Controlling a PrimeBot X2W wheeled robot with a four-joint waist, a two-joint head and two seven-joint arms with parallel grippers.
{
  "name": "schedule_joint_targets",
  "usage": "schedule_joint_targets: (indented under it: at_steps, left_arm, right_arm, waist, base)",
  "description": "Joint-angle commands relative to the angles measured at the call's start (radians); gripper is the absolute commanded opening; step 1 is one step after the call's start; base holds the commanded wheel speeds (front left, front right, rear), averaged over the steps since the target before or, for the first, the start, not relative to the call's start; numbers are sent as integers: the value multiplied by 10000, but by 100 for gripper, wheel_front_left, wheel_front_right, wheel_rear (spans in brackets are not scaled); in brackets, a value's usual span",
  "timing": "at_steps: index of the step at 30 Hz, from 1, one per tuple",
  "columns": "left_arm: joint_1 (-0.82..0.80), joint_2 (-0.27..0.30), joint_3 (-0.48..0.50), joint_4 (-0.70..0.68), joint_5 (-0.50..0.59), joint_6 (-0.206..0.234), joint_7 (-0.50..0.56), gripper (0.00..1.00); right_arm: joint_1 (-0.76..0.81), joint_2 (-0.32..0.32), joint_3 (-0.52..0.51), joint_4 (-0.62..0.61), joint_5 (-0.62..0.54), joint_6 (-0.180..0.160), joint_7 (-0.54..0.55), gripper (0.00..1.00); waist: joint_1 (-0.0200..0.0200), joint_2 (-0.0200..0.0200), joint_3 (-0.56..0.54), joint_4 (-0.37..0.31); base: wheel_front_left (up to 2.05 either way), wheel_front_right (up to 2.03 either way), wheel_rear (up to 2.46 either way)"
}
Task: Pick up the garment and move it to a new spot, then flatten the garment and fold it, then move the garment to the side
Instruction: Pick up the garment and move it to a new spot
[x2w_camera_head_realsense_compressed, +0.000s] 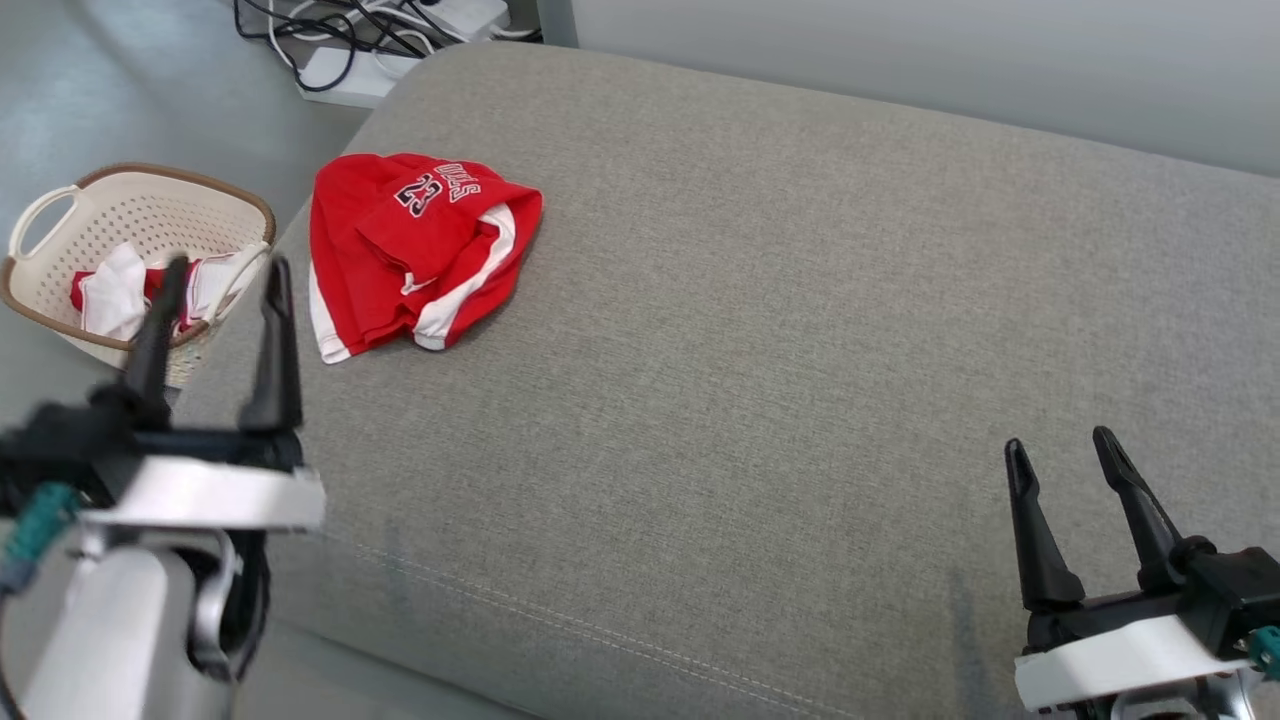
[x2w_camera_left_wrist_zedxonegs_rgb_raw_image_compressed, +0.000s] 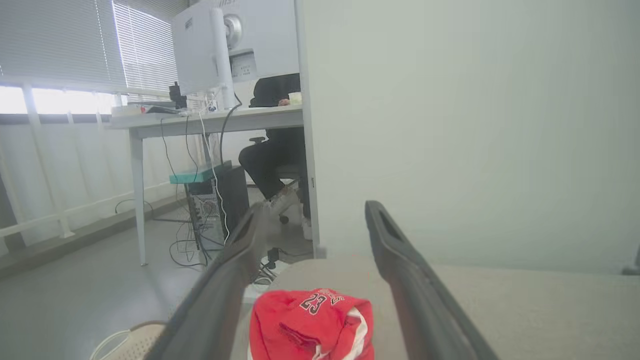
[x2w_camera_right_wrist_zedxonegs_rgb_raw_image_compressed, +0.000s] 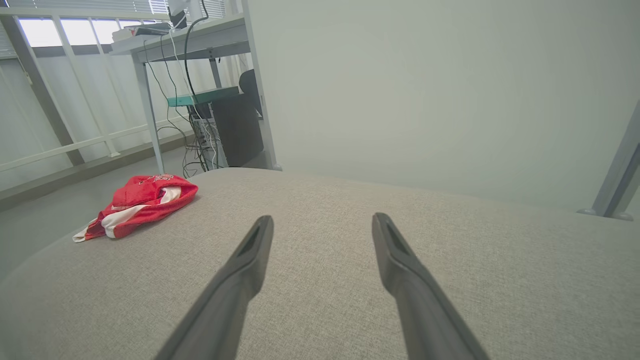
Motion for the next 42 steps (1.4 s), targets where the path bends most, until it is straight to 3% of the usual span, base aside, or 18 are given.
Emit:
schedule_joint_targets:
  at_steps: [1,4,7,12,20,30,31,33,36,42]
  left_arm:
    - [-1145,501,553,-257,-211,-166,238,100]
    - [-2603,998,950,497,-939,-631,1077,100]
    - [-3985,1512,1261,2112,-1663,-1120,1963,100]
    - [-5584,2118,1471,4974,-2527,-1565,3260,100]
    - [-6721,2394,1524,7932,-3360,-1826,4483,100]
    - [-7354,2434,1345,9618,-3554,-1913,4619,100]
    - [-7413,2398,1311,9715,-3561,-1921,4561,90]
    - [-7527,2330,1220,9887,-3543,-1934,4417,0]
    - [-7662,2358,1079,10135,-3475,-1948,4235,0]
    - [-8162,2593,757,9958,-2937,-1878,2760,0]
  right_arm:
    - [-477,-106,328,-422,-118,0,30,100]
    - [-794,-152,569,-501,-354,0,55,100]
    - [-1197,-329,828,-544,-468,0,50,100]
    - [-1696,-539,1012,-547,-482,0,1,100]
    - [-2019,-641,946,-476,-455,0,-124,100]
    - [-2213,-674,960,-553,-478,0,-71,100]
    - [-2202,-688,957,-553,-477,0,-44,100]
    - [-2139,-719,918,-568,-471,0,-1,100]
    - [-2042,-751,893,-572,-450,0,34,100]
    - [-1850,-718,621,-650,-387,0,77,100]
  waist:
    - [0,0,319,-322]
    - [0,0,729,-778]
    - [0,0,1190,-1298]
    - [0,0,1968,-2096]
    - [0,0,2854,-2605]
    - [0,0,3249,-2650]
    - [0,0,3250,-2633]
    - [0,0,3247,-2578]
    - [0,0,3192,-2544]
    - [0,0,2937,-2325]
  base:
    - [0,0,0]
    - [0,0,0]
    - [0,0,0]
    - [0,0,0]
    - [0,0,0]
    - [0,0,0]
    - [0,0,0]
    - [0,0,0]
    - [0,0,0]
    - [0,0,0]
